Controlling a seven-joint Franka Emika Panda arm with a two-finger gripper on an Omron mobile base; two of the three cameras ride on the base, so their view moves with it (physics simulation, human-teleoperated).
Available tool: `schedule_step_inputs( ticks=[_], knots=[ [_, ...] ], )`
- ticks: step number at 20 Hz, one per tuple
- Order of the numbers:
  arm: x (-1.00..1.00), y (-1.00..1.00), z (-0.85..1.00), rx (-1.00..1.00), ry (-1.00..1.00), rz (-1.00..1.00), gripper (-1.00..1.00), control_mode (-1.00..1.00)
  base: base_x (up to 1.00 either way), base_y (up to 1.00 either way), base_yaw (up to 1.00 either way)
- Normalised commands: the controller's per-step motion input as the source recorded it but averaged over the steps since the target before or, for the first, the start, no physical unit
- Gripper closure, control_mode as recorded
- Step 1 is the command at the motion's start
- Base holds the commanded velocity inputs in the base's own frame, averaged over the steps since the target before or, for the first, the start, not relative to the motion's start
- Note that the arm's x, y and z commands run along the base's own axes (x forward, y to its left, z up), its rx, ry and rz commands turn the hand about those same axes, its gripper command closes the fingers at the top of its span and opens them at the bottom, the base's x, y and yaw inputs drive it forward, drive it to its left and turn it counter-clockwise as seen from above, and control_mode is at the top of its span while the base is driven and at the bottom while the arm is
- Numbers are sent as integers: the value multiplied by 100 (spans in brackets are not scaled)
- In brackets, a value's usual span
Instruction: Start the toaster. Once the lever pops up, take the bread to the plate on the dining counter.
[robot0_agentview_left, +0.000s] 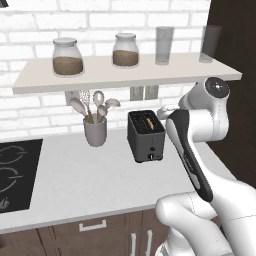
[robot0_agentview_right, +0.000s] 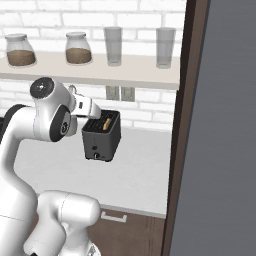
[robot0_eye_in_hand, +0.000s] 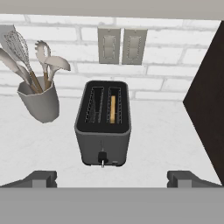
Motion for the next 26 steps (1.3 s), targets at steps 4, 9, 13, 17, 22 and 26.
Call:
schedule_step_inputs(
  ticks=[4, 9, 13, 17, 22, 26],
  knots=[
    [0, 0, 0, 0, 0, 0, -100, -100, 0, 0, 0],
    [0, 0, 0, 0, 0, 0, -100, -100, 0, 0, 0],
    [0, 0, 0, 0, 0, 0, -100, -100, 0, 0, 0],
    [0, 0, 0, 0, 0, 0, -100, -100, 0, 0, 0],
    [0, 0, 0, 0, 0, 0, -100, -100, 0, 0, 0],
    [0, 0, 0, 0, 0, 0, -100, -100, 0, 0, 0]
  ],
)
